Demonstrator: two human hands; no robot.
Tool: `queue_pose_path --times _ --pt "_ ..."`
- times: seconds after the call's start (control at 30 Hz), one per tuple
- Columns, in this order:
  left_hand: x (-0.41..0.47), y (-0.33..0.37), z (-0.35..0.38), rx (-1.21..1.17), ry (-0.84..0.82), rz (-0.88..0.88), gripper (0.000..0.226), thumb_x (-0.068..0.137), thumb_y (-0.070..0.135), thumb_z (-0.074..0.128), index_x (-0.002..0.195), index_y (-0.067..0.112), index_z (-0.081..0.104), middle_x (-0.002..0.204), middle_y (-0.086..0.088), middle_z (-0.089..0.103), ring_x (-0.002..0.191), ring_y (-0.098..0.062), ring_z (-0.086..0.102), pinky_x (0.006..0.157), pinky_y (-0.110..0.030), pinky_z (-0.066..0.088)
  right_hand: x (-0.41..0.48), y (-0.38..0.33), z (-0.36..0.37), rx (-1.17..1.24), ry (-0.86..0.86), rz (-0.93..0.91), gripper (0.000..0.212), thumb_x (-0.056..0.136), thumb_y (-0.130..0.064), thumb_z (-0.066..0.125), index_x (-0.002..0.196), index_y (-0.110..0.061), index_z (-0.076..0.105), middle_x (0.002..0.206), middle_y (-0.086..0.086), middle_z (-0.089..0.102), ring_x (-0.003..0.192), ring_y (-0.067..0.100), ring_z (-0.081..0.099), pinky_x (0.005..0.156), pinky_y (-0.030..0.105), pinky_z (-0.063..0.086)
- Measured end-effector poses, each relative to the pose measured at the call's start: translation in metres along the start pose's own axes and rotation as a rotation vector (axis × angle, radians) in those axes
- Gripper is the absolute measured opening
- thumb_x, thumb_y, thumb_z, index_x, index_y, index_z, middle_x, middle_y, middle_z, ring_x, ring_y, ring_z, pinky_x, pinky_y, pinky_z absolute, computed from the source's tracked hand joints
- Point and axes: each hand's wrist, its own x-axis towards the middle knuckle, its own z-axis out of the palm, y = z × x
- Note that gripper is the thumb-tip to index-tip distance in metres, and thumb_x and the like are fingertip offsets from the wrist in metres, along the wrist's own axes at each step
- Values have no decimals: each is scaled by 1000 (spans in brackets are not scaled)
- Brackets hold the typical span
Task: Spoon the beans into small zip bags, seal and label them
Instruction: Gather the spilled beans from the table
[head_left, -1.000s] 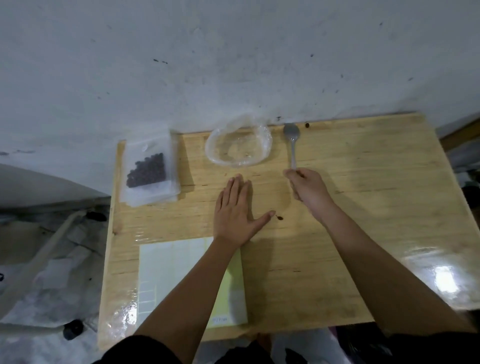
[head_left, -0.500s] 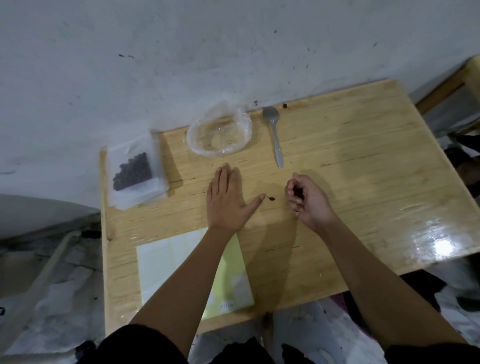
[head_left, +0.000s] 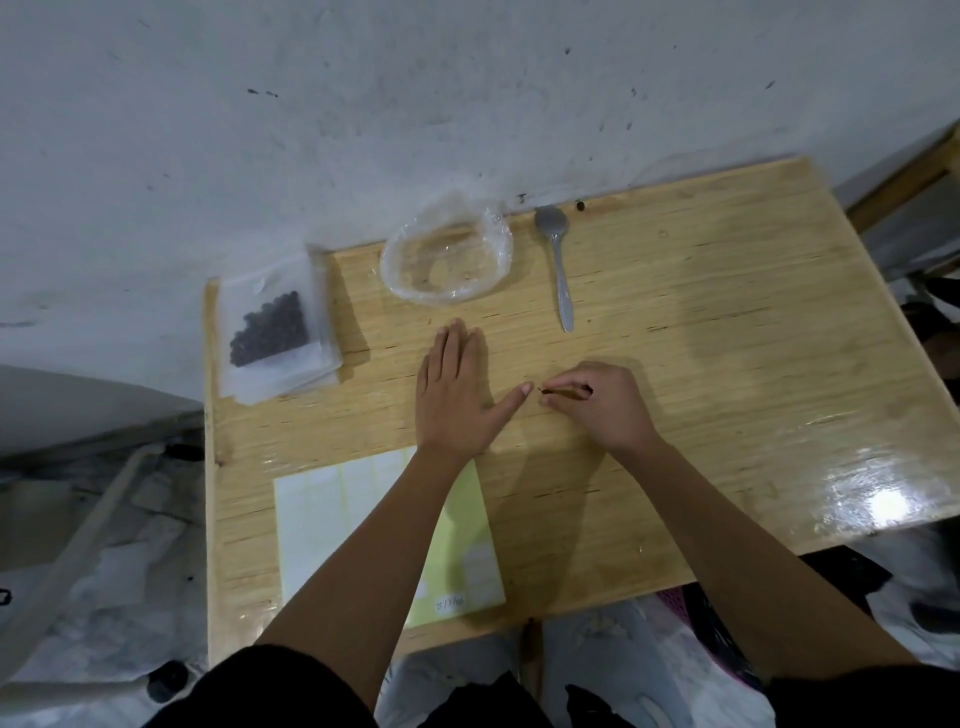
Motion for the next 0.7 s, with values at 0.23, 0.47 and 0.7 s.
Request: queue_pose_path --times 0.23,0.47,0.7 --pt "1 0 1 -71 28 -22 82 79 70 48 143 20 33 156 2 17 144 -16 10 115 -33 8 8 2 -10 -54 -93 -28 3 86 -18 64 84 -17 66 60 -10 42 56 4 38 59 23 38" --pt "6 11 6 -169 134 15 59 82 55 56 126 16 52 139 1 43 129 -15 36 107 -37 34 52 6 -59 795 52 465 29 89 -8 32 64 -13 45 59 0 32 37 3 30 35 16 23" --pt "25 36 11 -153 93 -88 69 82 61 52 136 19 43 149 3 31 139 -13 24 113 -37 26 109 -2 -83 706 26 416 31 91 -19 48 61 -13 49 59 0 45 40 7 29 38 19 22"
